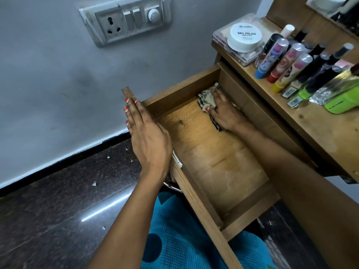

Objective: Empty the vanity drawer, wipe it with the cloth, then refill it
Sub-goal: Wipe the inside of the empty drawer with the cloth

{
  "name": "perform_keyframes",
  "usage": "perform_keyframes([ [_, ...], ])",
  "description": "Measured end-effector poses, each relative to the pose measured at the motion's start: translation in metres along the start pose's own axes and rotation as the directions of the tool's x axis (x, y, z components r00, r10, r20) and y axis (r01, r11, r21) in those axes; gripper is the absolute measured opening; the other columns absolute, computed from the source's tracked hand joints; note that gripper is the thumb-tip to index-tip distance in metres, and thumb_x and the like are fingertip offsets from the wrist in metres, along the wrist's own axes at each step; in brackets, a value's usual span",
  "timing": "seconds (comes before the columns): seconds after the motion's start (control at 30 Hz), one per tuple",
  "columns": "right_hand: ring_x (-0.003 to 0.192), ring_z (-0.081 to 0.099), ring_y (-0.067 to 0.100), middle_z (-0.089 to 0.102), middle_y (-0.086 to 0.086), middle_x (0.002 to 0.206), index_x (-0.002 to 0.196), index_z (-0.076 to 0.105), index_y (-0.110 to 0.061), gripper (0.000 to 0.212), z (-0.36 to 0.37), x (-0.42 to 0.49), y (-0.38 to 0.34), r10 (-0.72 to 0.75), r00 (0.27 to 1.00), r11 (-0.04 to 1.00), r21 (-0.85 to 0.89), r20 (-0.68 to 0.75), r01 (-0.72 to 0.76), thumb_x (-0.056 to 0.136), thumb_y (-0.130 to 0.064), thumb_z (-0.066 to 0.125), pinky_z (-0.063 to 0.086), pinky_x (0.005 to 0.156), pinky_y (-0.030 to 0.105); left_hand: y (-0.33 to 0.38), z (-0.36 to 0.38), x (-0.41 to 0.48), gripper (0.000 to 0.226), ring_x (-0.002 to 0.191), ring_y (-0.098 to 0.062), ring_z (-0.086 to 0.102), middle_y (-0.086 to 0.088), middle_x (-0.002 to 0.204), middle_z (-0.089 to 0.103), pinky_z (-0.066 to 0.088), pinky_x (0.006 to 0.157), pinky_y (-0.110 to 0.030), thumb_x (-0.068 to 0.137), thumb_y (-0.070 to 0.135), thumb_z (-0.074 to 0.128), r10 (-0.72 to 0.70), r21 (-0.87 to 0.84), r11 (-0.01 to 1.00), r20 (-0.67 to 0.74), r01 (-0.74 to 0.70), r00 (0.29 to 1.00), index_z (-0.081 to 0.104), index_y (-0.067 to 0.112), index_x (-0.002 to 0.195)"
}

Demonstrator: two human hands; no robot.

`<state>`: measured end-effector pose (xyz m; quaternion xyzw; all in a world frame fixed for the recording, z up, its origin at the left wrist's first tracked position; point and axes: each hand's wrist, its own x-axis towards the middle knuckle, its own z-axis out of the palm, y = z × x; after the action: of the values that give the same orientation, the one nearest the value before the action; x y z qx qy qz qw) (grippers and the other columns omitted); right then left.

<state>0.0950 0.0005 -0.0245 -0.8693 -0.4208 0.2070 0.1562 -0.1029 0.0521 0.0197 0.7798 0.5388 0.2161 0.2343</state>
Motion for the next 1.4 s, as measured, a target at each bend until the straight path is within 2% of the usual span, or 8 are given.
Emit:
perform_keyframes([
  [0.2,0.142,0.010,0.027,0.011,0.007,0.155,0.144,0.021,-0.013,0.052,0.019,0.005,-0.007,-0.017,0.988,0.999,-0.041,-0.153,0.011,0.097,-0.027,0.039,0.017,0.116,0.041,0.000,0.001,0.000,0.060,0.145,-0.020,0.000,-0.009,0.157,0.000,-0.002,0.113,-0.024,0.092,0.006,0.030,-0.001,-0.015,1.000,-0.022,0.001,1.000,0.005,0.007,0.147],
  [0.37,0.131,0.027,0.030,0.025,0.012,0.145,0.129,0.044,-0.013,0.038,0.035,-0.006,-0.032,-0.053,0.973,0.994,-0.109,-0.224,0.029,0.093,-0.025,0.046,0.024,0.107,0.042,-0.001,0.001,0.001,0.060,0.145,-0.021,0.000,-0.009,0.157,0.000,-0.001,0.114,-0.025,0.092,0.005,0.030,-0.004,-0.018,1.000,-0.018,0.004,1.000,0.005,0.007,0.147],
  [0.5,0.120,0.034,0.029,0.034,0.011,0.135,0.118,0.052,-0.015,0.028,0.059,-0.018,-0.068,-0.164,0.971,0.985,-0.088,-0.174,0.150,0.092,-0.022,0.047,0.026,0.098,0.040,-0.001,0.001,0.001,0.059,0.145,-0.021,0.000,-0.009,0.157,0.001,0.000,0.115,-0.026,0.093,0.007,0.029,-0.009,-0.024,1.000,-0.021,0.009,1.000,0.006,0.006,0.147],
  [0.63,0.118,0.032,0.029,0.032,0.011,0.134,0.124,0.050,-0.024,0.030,0.072,-0.025,-0.087,-0.275,0.958,0.961,-0.040,-0.080,0.273,0.095,-0.019,0.042,0.026,0.101,0.041,-0.001,0.003,0.002,0.057,0.145,-0.019,-0.001,-0.008,0.157,0.000,-0.001,0.115,-0.025,0.095,0.011,0.028,-0.017,-0.032,0.999,-0.022,0.017,1.000,0.005,0.008,0.147],
  [0.8,0.118,0.033,0.028,0.035,0.009,0.131,0.125,0.049,-0.029,0.031,0.064,-0.024,-0.086,-0.305,0.952,0.948,-0.102,-0.032,0.300,0.095,-0.020,0.042,0.028,0.099,0.042,-0.001,0.003,0.002,0.056,0.145,-0.019,0.000,-0.008,0.157,0.001,0.000,0.115,-0.026,0.095,0.010,0.029,-0.019,-0.015,1.000,-0.021,0.019,1.000,0.007,0.007,0.147],
  [1.03,0.119,0.031,0.024,0.035,0.006,0.131,0.125,0.051,-0.022,0.046,0.047,-0.067,-0.061,-0.376,0.922,0.915,-0.122,0.089,0.385,0.083,-0.004,0.050,0.029,0.095,0.040,-0.001,0.000,0.002,0.057,0.145,-0.020,-0.001,-0.009,0.157,0.000,-0.001,0.115,-0.026,0.095,0.010,0.028,-0.015,-0.004,1.000,-0.007,0.015,1.000,0.005,0.007,0.147],
  [1.23,0.118,0.032,0.019,0.037,0.001,0.127,0.114,0.060,-0.022,0.035,0.036,-0.115,-0.026,-0.390,0.891,0.891,-0.147,0.235,0.429,0.081,-0.009,0.057,0.033,0.094,0.035,0.000,-0.001,0.000,0.057,0.145,-0.022,0.000,-0.011,0.157,0.001,0.001,0.116,-0.027,0.094,0.007,0.029,-0.010,-0.006,1.000,-0.010,0.010,1.000,0.005,0.005,0.146],
  [1.4,0.122,0.030,0.023,0.033,0.004,0.138,0.119,0.059,-0.023,0.040,0.036,-0.101,-0.041,-0.376,0.909,0.902,-0.155,0.179,0.404,0.084,-0.005,0.052,0.029,0.099,0.037,0.002,0.000,0.000,0.058,0.145,-0.022,0.000,-0.011,0.157,0.000,0.001,0.116,-0.028,0.093,0.006,0.029,-0.019,-0.005,1.000,-0.006,0.019,1.000,0.005,0.005,0.146],
])
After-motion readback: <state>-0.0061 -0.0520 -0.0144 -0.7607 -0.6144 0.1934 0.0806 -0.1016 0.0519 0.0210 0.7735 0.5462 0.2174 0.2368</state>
